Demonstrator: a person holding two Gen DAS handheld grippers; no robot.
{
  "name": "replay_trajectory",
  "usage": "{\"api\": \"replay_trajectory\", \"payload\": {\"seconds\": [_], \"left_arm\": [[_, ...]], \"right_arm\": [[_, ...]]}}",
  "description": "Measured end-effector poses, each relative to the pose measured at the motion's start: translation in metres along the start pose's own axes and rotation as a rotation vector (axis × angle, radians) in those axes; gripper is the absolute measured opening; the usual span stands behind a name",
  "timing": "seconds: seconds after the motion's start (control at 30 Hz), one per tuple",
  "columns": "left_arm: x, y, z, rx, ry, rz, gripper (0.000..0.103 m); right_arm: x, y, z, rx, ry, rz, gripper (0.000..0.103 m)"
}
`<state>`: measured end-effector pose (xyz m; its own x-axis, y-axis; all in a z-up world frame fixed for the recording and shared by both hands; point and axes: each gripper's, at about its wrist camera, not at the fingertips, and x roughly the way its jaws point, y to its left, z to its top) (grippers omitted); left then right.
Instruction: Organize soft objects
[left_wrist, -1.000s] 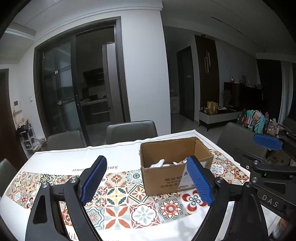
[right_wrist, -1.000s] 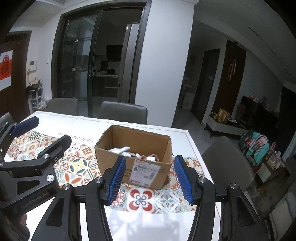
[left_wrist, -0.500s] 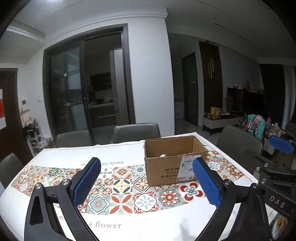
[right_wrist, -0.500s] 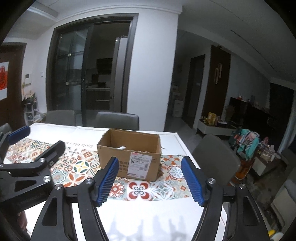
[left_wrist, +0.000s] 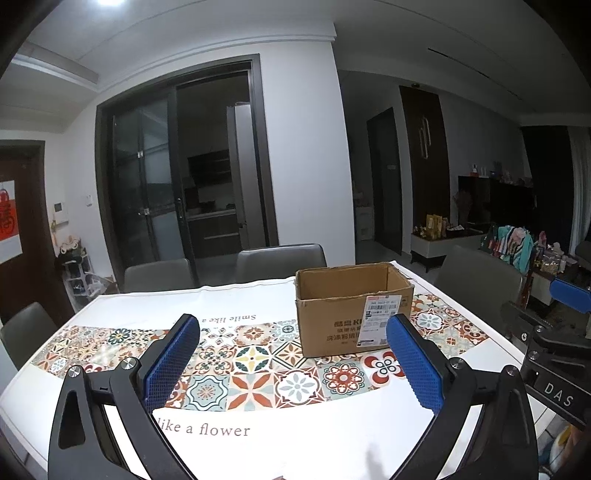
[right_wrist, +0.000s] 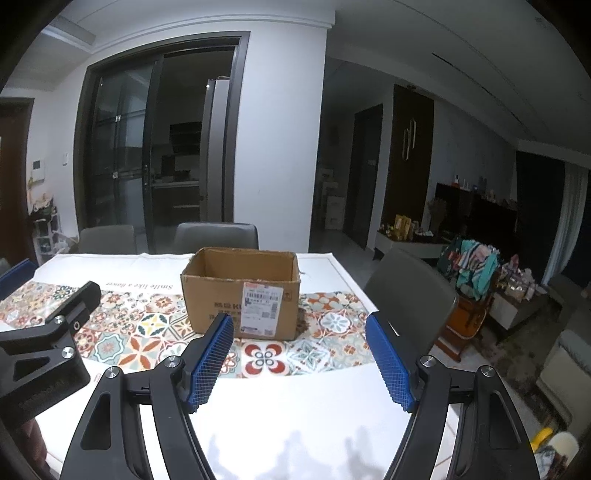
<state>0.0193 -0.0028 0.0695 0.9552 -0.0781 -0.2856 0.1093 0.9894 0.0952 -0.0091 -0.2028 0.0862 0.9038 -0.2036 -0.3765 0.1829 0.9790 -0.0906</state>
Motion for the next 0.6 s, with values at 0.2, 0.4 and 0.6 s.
{"api": "replay_trajectory", "payload": {"seconds": [0.2,0.4,0.6], "left_arm": [[-0.005,0.0,-0.006,0.005,0.003,0.003,0.103],[-0.005,-0.001,-0.009,-0.005,0.008,-0.008,0.103],[-0.006,-0.002,-0.011,-0.008,0.002,-0.003,0.103]], "right_arm": [[-0.006,-0.006,-0.009,0.021,0.007,-0.009,0.075],[-0.01,-0.007,-0.013,0.033,0.012,-0.006,0.075],[-0.01,-0.007,-0.017,0.037,0.016,-0.002,0.075]]}}
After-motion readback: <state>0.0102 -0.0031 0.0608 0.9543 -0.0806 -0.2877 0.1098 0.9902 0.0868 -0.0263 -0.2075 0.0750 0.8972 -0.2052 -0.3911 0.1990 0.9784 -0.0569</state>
